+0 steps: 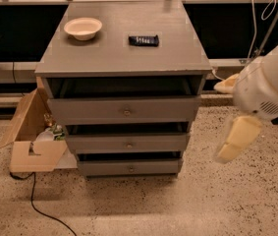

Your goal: Open bottom drawer

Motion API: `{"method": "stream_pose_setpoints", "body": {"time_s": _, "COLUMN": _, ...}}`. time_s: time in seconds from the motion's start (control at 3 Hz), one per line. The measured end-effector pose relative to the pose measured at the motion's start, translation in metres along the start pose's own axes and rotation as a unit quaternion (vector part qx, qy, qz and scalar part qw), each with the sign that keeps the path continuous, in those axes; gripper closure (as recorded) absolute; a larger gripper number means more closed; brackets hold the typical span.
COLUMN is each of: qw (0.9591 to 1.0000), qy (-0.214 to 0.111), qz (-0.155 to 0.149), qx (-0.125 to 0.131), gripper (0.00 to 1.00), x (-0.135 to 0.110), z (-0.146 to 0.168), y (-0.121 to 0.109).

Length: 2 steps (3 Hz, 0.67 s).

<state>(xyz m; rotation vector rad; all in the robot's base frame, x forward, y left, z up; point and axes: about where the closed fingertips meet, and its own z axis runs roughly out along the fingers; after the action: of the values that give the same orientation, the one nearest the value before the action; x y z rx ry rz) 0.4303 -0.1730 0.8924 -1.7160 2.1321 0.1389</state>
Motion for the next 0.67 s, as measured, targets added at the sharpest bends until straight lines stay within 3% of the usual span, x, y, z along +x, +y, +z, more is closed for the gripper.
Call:
{"method": "stream_pose_setpoints", "body": {"time_s": 0.33, "qw": 0.9983, "qy": -0.046, "qz": 0.0, "qx": -0.036, "gripper": 0.0, "x": -0.02, "z": 0.103, "y": 0.039}}
{"method": "stream_pose_setpoints", "body": {"time_s": 0.67, "qw": 0.9963, "qy": -0.075, "qz": 0.023, "qx": -0.035, "gripper": 0.0, "x": -0.039, "z": 0.16, "y": 0.047}}
